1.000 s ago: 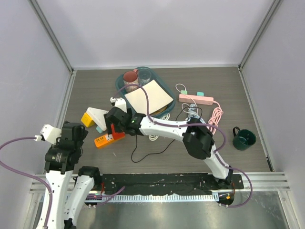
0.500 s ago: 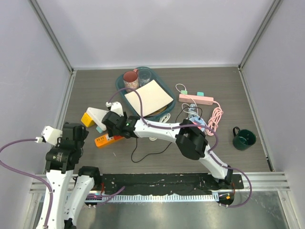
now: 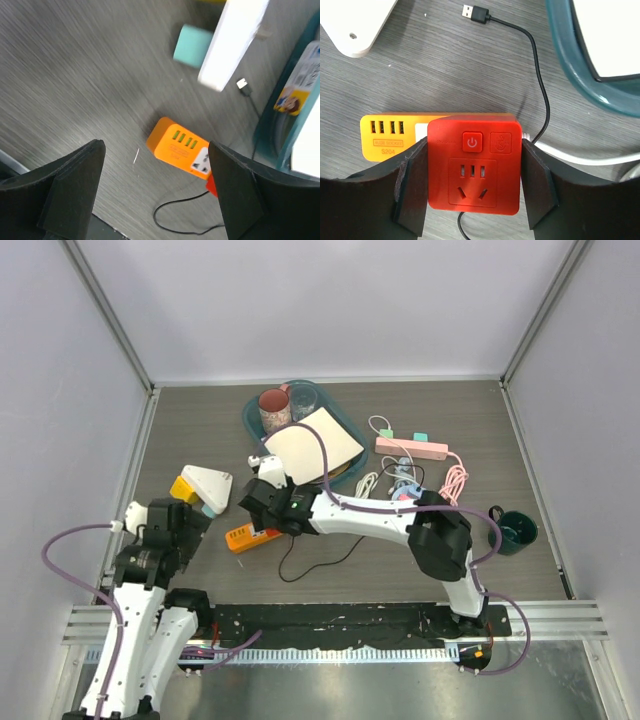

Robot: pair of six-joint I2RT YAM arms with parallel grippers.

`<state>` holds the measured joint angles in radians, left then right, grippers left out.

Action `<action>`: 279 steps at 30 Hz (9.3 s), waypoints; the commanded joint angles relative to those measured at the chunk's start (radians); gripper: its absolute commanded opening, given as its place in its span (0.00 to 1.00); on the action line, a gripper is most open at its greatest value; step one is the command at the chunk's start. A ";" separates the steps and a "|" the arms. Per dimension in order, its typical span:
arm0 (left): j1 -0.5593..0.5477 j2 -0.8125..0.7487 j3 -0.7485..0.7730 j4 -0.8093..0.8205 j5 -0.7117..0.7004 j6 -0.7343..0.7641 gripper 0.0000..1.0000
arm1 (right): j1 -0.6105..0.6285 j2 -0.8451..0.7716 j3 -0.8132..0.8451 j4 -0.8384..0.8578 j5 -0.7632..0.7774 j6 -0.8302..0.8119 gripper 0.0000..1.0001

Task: Pull the plug off the socket

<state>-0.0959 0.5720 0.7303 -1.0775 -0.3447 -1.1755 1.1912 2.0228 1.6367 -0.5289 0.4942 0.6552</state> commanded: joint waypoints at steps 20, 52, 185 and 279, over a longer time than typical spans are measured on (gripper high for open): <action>0.005 0.037 -0.383 0.623 0.627 0.024 0.00 | 0.002 -0.159 -0.189 0.142 -0.014 0.165 0.24; 0.001 0.123 -0.589 0.715 0.509 0.143 0.00 | 0.030 -0.079 -0.061 0.093 0.015 0.100 0.17; -0.177 0.500 -0.546 0.887 0.495 0.154 0.00 | 0.001 -0.196 -0.228 0.182 -0.003 0.144 0.01; -0.311 0.280 -0.115 0.527 0.415 0.290 1.00 | -0.148 -0.550 -0.311 0.072 0.000 0.021 0.01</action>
<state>-0.4118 0.9554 0.5274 -0.3870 0.1371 -0.9447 1.0657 1.5585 1.3491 -0.5022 0.5537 0.7013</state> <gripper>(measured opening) 0.994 0.656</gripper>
